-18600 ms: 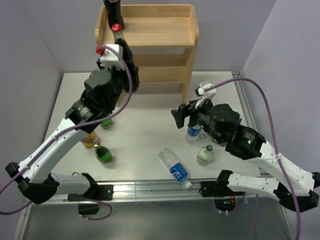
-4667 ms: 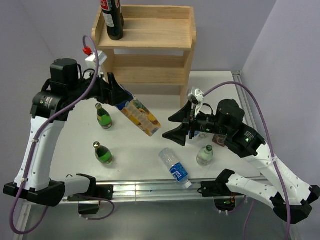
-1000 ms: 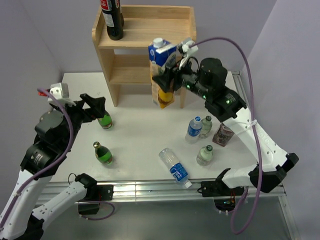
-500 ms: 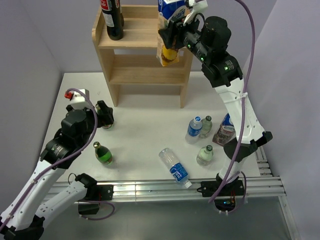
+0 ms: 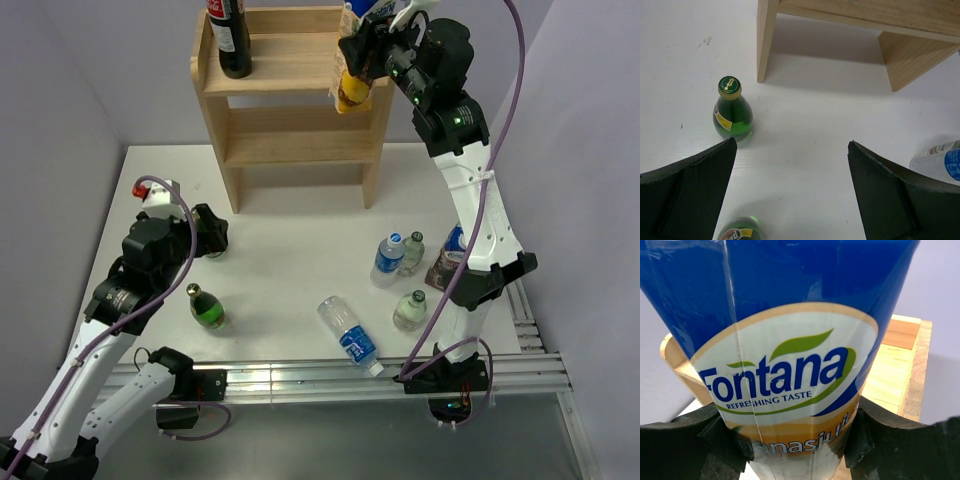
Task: Place and organize the beverage onto the shelf
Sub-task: Place the drink on the shelf.
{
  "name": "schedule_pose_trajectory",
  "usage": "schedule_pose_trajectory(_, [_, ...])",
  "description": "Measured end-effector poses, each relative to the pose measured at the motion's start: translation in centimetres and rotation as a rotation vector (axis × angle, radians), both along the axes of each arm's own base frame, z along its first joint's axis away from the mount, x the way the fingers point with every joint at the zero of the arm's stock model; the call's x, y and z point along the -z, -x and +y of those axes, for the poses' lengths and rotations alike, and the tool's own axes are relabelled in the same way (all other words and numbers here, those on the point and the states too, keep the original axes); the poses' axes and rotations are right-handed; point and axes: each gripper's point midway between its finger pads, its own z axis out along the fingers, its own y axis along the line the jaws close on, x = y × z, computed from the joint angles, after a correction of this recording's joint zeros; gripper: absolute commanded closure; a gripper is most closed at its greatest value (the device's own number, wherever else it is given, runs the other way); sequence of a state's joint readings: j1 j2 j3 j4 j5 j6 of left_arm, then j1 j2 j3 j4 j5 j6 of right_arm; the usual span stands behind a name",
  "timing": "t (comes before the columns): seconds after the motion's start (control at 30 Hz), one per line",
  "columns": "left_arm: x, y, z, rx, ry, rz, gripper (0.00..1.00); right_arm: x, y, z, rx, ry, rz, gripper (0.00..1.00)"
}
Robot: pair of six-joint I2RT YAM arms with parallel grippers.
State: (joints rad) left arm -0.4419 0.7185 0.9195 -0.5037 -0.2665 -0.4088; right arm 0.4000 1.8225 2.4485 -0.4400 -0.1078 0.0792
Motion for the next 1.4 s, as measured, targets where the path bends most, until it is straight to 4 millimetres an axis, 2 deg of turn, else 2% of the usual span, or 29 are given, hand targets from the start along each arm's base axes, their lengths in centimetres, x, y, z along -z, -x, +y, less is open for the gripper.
schedule_pose_trajectory(0.63, [0.9,-0.6,-0.3,0.02,0.005,0.031,0.0,-0.6,-0.1,0.0,-0.029,-0.033,-0.019,0.64])
schedule_pose_trajectory(0.93, [1.4,-0.8,-0.4,0.021,-0.001,0.047,0.01,-2.6,-0.6,-1.2,0.002,-0.062,-0.101,0.64])
schedule_pose_trajectory(1.1, [1.6,-0.8,-0.3,0.018,-0.003,0.053,0.0,-2.9,-0.7,-1.5,0.02,-0.045,-0.126,0.64])
schedule_pose_trajectory(1.27, [1.6,-0.9,-0.3,0.019,-0.002,0.055,0.01,-2.4,-1.7,-1.6,0.042,-0.022,-0.13,0.64])
schedule_pose_trajectory(1.4, [1.9,-1.0,-0.3,0.02,-0.005,0.063,0.01,-1.2,-3.4,-1.1,0.052,-0.005,-0.129,0.63])
